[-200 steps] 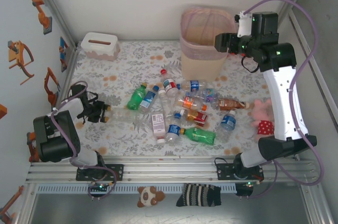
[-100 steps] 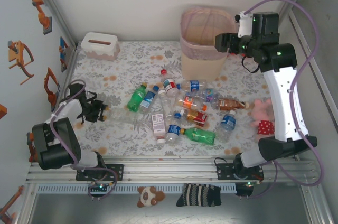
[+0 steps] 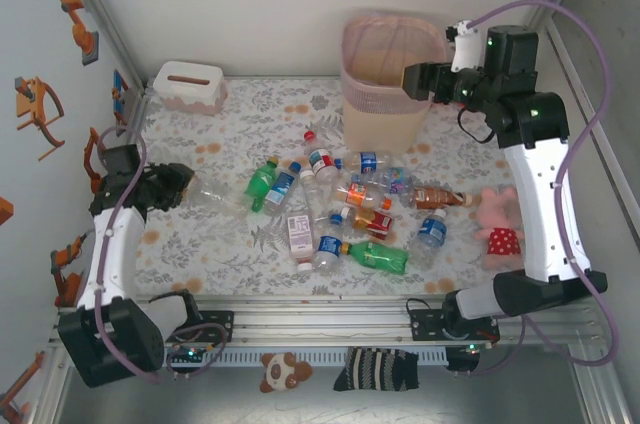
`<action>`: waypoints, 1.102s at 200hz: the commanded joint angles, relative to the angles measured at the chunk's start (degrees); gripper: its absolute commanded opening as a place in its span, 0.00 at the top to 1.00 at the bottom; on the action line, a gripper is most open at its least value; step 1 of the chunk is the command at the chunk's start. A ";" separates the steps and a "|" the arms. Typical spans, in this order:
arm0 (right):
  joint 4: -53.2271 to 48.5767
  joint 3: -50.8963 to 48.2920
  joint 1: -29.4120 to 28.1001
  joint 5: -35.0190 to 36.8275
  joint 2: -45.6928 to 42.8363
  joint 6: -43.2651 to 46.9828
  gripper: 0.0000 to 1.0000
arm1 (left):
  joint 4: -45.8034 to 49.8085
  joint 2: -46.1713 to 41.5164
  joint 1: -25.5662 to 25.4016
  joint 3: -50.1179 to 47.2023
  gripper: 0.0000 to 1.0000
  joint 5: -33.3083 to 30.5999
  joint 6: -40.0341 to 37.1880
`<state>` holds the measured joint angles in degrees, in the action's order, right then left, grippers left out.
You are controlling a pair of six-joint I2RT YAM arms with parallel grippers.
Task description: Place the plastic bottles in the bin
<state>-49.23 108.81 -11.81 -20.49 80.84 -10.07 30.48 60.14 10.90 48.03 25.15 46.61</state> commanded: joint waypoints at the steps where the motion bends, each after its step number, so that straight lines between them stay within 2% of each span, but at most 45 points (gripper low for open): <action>1: 6.20 -2.18 -0.40 -7.70 -2.01 -1.85 0.21 | -7.04 -4.11 -0.16 1.01 0.92 9.15 -4.66; 41: 11.25 -5.89 -1.30 -15.09 -3.49 -2.67 0.21 | -15.07 -8.35 -2.62 3.78 0.98 16.36 -8.41; 90: 15.51 -9.34 -5.05 -21.82 -4.20 -2.08 0.21 | -16.38 -9.66 -12.13 11.19 1.00 17.99 -17.58; 184: 19.21 -14.98 -17.44 -24.95 -4.99 4.92 0.17 | -27.94 -7.91 -30.45 16.80 1.00 24.39 -25.68; 220: 22.78 -19.17 -20.69 -30.54 -6.82 8.70 0.15 | -30.59 -5.94 -35.55 19.10 1.00 27.08 -27.38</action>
<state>-30.55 91.70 -30.61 -45.89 76.86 -5.52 4.64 53.28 -22.22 64.23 48.58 22.65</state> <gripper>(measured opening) 0.838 0.297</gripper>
